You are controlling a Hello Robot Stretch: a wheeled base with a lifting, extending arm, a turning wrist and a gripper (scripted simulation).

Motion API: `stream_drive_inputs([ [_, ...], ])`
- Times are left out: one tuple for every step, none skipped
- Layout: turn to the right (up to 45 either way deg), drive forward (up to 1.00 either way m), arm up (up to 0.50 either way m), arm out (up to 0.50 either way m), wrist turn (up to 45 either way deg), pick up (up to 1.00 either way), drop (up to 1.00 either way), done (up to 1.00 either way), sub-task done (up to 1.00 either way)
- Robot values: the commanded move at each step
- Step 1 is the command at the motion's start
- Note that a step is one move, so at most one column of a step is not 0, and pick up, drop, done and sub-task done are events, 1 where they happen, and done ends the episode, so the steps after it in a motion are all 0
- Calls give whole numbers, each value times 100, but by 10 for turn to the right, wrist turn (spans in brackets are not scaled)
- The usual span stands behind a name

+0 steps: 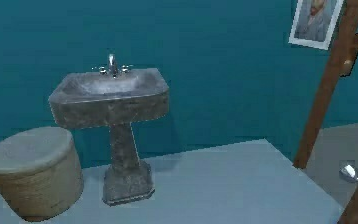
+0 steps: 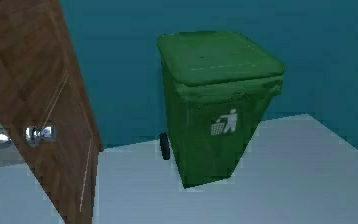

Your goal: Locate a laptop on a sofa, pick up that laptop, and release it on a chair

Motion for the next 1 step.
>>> stream_drive_inputs([
  [30, 0, 0, 0, 0, 0, 0, 0, 0],
])
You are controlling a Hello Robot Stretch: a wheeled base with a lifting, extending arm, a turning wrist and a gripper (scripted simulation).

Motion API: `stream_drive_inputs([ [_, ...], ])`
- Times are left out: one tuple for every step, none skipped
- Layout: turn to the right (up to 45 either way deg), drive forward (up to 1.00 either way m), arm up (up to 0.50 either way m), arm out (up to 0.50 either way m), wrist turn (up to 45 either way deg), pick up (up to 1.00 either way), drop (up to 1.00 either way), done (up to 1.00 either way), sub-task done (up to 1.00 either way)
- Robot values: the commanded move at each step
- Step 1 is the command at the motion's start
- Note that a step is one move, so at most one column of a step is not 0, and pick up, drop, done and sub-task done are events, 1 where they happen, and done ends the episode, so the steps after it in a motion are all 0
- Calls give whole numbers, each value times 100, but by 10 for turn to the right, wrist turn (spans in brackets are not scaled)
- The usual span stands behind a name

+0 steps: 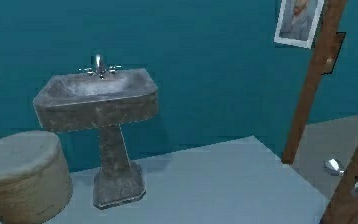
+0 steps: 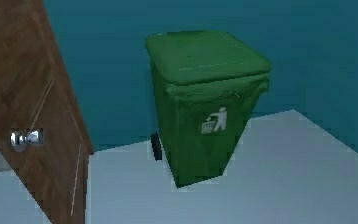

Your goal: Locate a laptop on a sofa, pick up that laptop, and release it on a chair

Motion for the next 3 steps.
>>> stream_drive_inputs([
  [0, 55, 0, 0, 0, 0, 0, 0, 0],
  [360, 0, 0, 0, 0, 0, 0, 0, 0],
  [0, 55, 0, 0, 0, 0, 0, 0, 0],
])
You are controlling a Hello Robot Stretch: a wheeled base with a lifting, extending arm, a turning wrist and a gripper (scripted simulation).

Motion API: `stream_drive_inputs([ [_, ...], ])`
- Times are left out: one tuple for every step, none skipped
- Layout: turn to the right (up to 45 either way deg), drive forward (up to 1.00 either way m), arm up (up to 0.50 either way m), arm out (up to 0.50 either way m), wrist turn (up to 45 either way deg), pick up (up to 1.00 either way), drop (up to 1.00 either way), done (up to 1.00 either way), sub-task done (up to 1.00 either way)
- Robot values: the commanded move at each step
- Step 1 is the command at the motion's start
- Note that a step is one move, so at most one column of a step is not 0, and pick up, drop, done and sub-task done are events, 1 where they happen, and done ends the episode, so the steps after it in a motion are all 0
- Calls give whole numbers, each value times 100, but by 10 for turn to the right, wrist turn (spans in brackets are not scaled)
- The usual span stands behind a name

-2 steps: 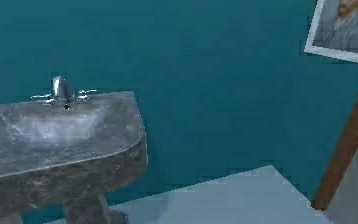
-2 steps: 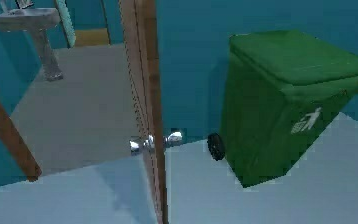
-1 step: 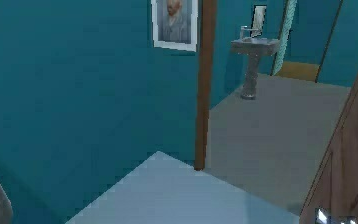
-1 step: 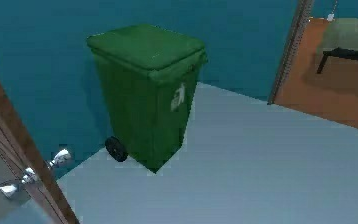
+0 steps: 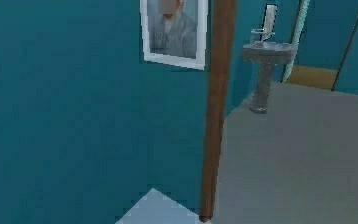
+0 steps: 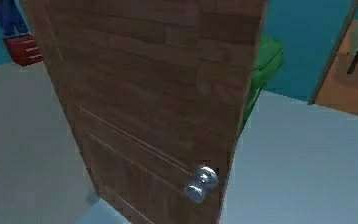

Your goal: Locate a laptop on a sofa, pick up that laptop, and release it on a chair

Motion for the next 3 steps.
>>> stream_drive_inputs([
  [420, 0, 0, 0, 0, 0, 0, 0, 0],
  [0, 25, 0, 0, 0, 0, 0, 0, 0],
  [0, 95, 0, 0, 0, 0, 0, 0, 0],
])
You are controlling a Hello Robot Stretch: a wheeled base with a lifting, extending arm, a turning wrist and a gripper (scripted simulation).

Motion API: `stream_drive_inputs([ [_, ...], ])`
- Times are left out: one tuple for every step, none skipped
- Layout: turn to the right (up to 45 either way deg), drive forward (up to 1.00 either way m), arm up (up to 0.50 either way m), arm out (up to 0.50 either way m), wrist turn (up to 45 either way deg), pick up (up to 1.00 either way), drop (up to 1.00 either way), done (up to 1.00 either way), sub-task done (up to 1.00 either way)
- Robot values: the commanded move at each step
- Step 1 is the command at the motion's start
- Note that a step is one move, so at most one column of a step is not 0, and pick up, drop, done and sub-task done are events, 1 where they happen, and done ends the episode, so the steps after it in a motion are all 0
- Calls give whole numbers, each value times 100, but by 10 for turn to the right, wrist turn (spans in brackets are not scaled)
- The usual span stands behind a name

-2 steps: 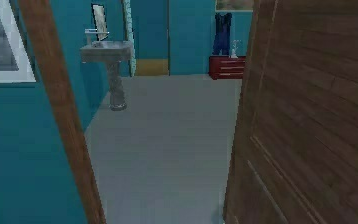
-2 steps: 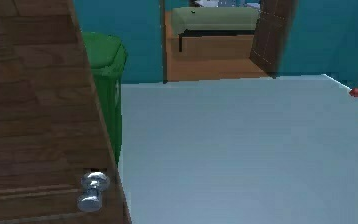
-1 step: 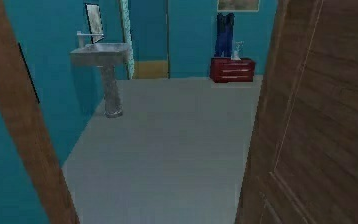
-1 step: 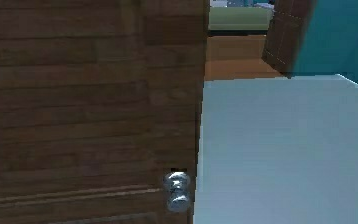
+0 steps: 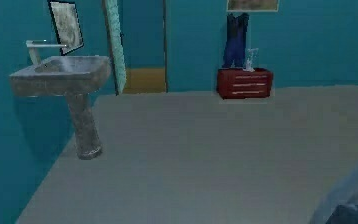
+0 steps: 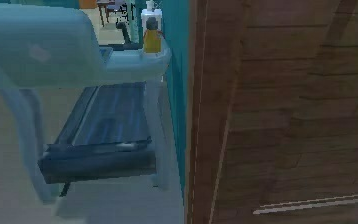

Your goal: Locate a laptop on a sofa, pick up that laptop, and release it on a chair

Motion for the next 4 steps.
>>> stream_drive_inputs([
  [180, 0, 0, 0, 0, 0, 0, 0, 0],
  [0, 80, 0, 0, 0, 0, 0, 0, 0],
  [150, 0, 0, 0, 0, 0, 0, 0, 0],
  [0, 85, 0, 0, 0, 0, 0, 0, 0],
])
